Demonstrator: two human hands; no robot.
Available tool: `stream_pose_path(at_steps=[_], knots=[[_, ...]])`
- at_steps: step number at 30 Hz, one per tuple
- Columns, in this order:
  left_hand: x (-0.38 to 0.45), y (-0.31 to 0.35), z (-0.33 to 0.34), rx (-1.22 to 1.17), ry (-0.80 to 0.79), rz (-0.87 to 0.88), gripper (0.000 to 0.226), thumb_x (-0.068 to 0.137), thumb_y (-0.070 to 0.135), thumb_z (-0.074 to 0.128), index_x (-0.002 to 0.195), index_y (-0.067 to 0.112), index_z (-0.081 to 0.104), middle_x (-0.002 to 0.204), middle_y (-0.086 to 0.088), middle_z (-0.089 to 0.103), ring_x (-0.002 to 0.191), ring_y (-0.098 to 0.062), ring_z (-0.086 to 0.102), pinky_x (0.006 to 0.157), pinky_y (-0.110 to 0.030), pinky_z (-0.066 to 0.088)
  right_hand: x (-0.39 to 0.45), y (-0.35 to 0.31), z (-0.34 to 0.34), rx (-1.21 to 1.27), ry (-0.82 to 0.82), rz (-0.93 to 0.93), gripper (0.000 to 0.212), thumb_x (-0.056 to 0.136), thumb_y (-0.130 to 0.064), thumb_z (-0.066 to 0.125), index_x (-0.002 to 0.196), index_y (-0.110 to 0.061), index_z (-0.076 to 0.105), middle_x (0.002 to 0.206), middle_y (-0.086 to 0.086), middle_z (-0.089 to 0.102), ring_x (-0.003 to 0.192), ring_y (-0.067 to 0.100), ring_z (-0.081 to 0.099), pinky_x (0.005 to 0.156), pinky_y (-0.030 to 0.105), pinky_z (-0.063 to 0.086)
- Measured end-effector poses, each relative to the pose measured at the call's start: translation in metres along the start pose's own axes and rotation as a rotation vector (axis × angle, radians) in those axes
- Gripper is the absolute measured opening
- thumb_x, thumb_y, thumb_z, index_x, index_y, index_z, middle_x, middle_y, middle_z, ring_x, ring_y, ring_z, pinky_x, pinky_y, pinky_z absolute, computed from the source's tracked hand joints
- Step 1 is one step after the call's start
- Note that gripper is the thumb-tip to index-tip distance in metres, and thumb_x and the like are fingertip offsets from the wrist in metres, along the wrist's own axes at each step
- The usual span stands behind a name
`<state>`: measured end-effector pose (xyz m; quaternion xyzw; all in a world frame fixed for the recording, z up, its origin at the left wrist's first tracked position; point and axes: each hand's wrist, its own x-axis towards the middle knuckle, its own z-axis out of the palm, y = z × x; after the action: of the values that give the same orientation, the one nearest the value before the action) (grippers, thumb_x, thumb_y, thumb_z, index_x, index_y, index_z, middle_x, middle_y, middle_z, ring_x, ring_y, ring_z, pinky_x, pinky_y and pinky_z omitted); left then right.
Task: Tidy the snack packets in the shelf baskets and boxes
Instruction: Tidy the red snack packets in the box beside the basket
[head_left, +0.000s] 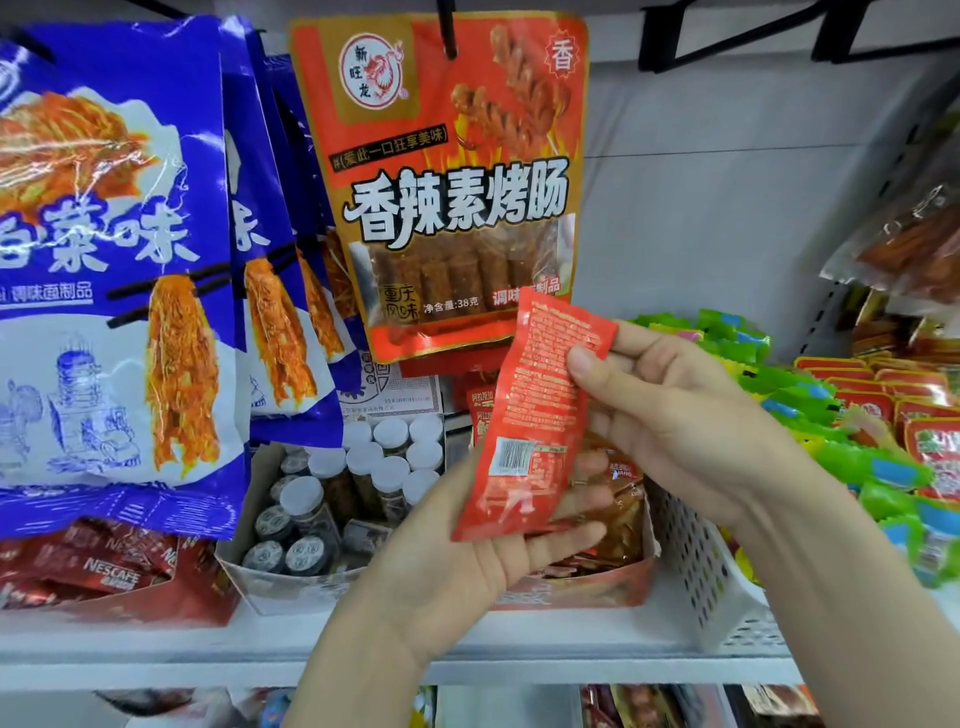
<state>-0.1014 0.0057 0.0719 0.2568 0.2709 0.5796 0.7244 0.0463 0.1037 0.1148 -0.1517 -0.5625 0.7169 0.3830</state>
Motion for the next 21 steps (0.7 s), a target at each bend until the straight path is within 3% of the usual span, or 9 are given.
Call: stream_pose_path(at_steps=[3, 5, 8, 11, 15, 19, 21], knots=[[0.0, -0.001, -0.003, -0.106, -0.022, -0.007, 0.073, 0.056, 0.02, 0.095, 0.118, -0.004, 0.066, 0.096, -0.019, 0.067, 0.07, -0.021, 0.063, 0.065, -0.03, 0.057, 0.0, -0.002, 0.001, -0.097, 0.06, -0.036, 0.038, 0.075, -0.022, 0.076, 0.109, -0.008, 0.07, 0.099, 0.012, 0.073, 0.085, 0.015, 0.068, 0.079, 0.025, 0.056], [0.003, 0.001, -0.005, -0.031, 0.062, 0.061, 0.065, 0.052, 0.018, 0.096, 0.109, 0.0, 0.072, 0.088, -0.011, 0.068, 0.064, -0.014, 0.063, 0.059, -0.024, 0.054, 0.0, -0.004, -0.002, -0.151, 0.138, -0.04, 0.047, 0.069, -0.025, 0.075, 0.112, -0.011, 0.069, 0.103, 0.011, 0.074, 0.087, 0.014, 0.068, 0.081, 0.025, 0.056], [0.007, 0.003, -0.005, 0.232, 0.292, 0.198, 0.039, 0.06, 0.028, 0.082, 0.096, 0.012, 0.078, 0.1, -0.011, 0.075, 0.081, -0.018, 0.073, 0.063, -0.023, 0.057, 0.0, -0.007, -0.007, -0.125, 0.177, 0.015, 0.04, 0.084, -0.03, 0.061, 0.118, -0.009, 0.067, 0.107, 0.011, 0.074, 0.096, 0.016, 0.07, 0.082, 0.029, 0.058], [0.008, -0.001, -0.009, 0.405, 0.469, 0.375, 0.027, 0.065, 0.03, 0.077, 0.09, 0.02, 0.078, 0.097, -0.006, 0.076, 0.085, -0.016, 0.074, 0.064, -0.02, 0.056, -0.003, -0.011, -0.008, -0.145, 0.154, 0.077, 0.046, 0.087, -0.043, 0.054, 0.11, -0.006, 0.072, 0.106, 0.011, 0.074, 0.101, 0.02, 0.07, 0.082, 0.028, 0.058], [0.009, -0.004, -0.011, 0.536, 0.528, 0.486, 0.021, 0.071, 0.032, 0.075, 0.088, 0.021, 0.076, 0.091, -0.001, 0.077, 0.085, -0.016, 0.074, 0.063, -0.019, 0.056, -0.003, -0.004, -0.007, -0.527, 0.245, -0.024, 0.01, 0.081, -0.017, 0.072, 0.089, -0.016, 0.076, 0.085, 0.003, 0.077, 0.077, 0.013, 0.072, 0.065, 0.02, 0.057], [0.011, -0.002, -0.015, 0.693, 0.546, 0.521, 0.01, 0.086, 0.023, 0.069, 0.094, 0.026, 0.075, 0.093, 0.007, 0.077, 0.089, -0.009, 0.072, 0.071, -0.017, 0.056, -0.002, -0.003, -0.009, -0.618, 0.337, -0.053, 0.011, 0.081, -0.01, 0.075, 0.086, -0.019, 0.076, 0.071, 0.006, 0.073, 0.06, 0.011, 0.064, 0.056, 0.02, 0.054], [0.014, 0.0, -0.021, 0.869, 0.576, 0.558, 0.02, 0.096, 0.015, 0.059, 0.101, 0.03, 0.071, 0.095, 0.014, 0.075, 0.09, 0.001, 0.069, 0.074, -0.011, 0.052, -0.002, -0.006, -0.015, -0.705, 0.436, -0.141, 0.014, 0.079, -0.012, 0.078, 0.087, -0.023, 0.077, 0.067, -0.001, 0.073, 0.057, 0.006, 0.065, 0.061, 0.018, 0.055]])
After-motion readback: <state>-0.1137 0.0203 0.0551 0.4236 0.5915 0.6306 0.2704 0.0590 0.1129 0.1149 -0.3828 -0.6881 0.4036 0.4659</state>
